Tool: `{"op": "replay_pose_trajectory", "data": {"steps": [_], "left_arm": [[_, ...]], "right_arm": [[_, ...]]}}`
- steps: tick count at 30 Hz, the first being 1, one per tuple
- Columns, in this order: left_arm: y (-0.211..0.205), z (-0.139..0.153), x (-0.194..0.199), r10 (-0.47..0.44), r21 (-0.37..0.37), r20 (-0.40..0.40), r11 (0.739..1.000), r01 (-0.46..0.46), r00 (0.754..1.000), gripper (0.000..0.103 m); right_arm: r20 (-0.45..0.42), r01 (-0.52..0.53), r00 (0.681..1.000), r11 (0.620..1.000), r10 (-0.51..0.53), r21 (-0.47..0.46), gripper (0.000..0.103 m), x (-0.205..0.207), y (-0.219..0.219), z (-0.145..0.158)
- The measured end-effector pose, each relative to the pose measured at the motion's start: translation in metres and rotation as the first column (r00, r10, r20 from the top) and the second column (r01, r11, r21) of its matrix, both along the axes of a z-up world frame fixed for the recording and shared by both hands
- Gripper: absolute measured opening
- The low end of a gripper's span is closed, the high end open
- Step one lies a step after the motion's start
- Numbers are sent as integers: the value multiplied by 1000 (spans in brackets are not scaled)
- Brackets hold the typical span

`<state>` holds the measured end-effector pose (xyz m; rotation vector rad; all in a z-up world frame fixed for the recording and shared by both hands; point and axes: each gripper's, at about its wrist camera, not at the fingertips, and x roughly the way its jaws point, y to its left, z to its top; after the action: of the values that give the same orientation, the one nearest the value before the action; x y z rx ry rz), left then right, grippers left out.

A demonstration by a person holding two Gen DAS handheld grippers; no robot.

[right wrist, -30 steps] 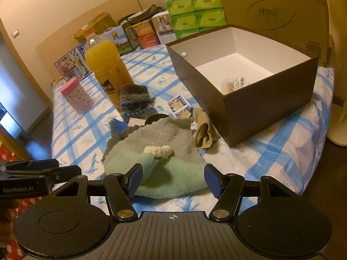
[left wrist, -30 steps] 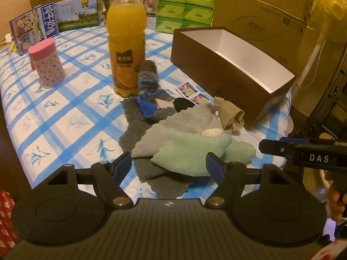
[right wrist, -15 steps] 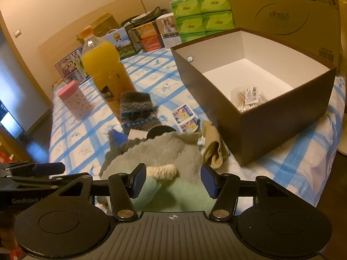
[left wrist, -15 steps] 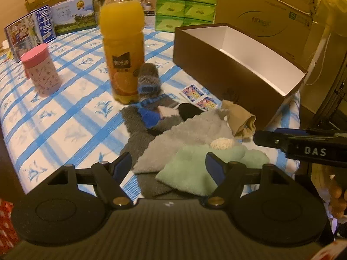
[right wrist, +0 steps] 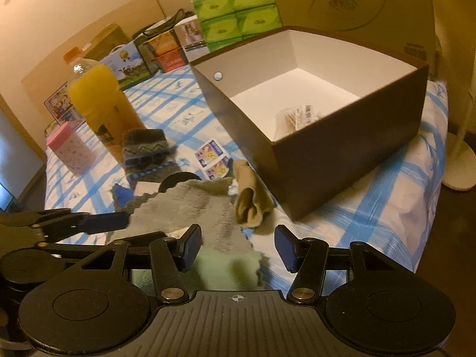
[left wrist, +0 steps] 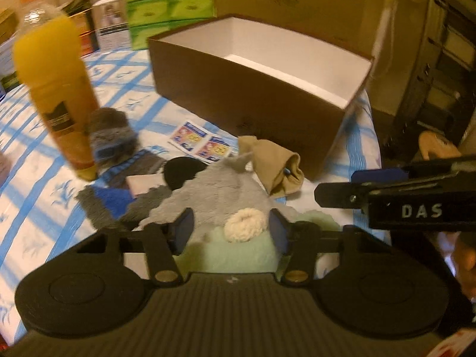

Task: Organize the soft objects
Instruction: 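Grasp the cream scrunchie with the left tool while the right tool grasps the beige stocking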

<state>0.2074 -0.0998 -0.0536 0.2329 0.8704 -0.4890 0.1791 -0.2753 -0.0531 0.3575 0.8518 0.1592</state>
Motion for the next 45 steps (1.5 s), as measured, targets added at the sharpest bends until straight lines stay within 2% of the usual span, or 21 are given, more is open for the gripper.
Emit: {"op": "replay_pose_trajectory", "data": {"steps": [5, 13, 14, 15, 17, 22, 27, 32, 37, 42, 43, 44, 45], "left_arm": [[-8, -16, 4, -51, 35, -32, 998, 52, 998, 40], [-11, -34, 8, -43, 45, -86, 998, 47, 995, 41], [-11, -35, 9, -39, 40, -91, 998, 42, 995, 38], [-10, -35, 9, -39, 36, -89, 998, 43, 995, 29], [-10, -35, 9, -43, 29, -82, 999, 45, 996, 19], [-3, -24, 7, -14, -6, -57, 1000, 14, 998, 17], [12, 2, 5, 53, -64, -4, 997, -54, 999, 17], [29, 20, 12, 124, -81, 43, 989, -121, 991, 17], [38, 21, 21, 161, -77, 48, 985, -157, 986, 17], [41, 17, 22, 174, -71, 35, 983, -171, 984, 17], [41, 16, 22, 174, -71, 32, 983, -172, 984, 17], [41, 15, 22, 175, -72, 30, 982, -172, 984, 17], [41, 15, 21, 175, -72, 29, 982, -172, 984, 17]], "right_arm": [[-20, 12, 1000, 1000, -12, 13, 56, -1, -6, -6], [-45, 22, 999, 999, -21, 30, 56, -1, -10, -14], [-46, 23, 999, 999, -22, 31, 56, -2, -10, -14], [-47, 25, 999, 999, -23, 30, 56, -2, -11, -14], [-47, 26, 999, 999, -24, 28, 56, -3, -10, -14], [-31, 22, 999, 999, -22, 28, 56, -5, -9, -11], [6, 15, 1000, 1000, -15, 11, 55, -4, -2, -6], [51, 4, 999, 999, -1, -53, 41, 9, 11, -7], [84, 43, 996, 991, -32, -127, 31, 24, 21, -21], [99, 83, 993, 985, -69, -148, 26, 36, 26, -38], [101, 89, 992, 983, -73, -158, 21, 38, 28, -40], [105, 87, 992, 982, -70, -166, 9, 39, 30, -43], [111, 80, 992, 981, -61, -179, 2, 40, 32, -44]]}}
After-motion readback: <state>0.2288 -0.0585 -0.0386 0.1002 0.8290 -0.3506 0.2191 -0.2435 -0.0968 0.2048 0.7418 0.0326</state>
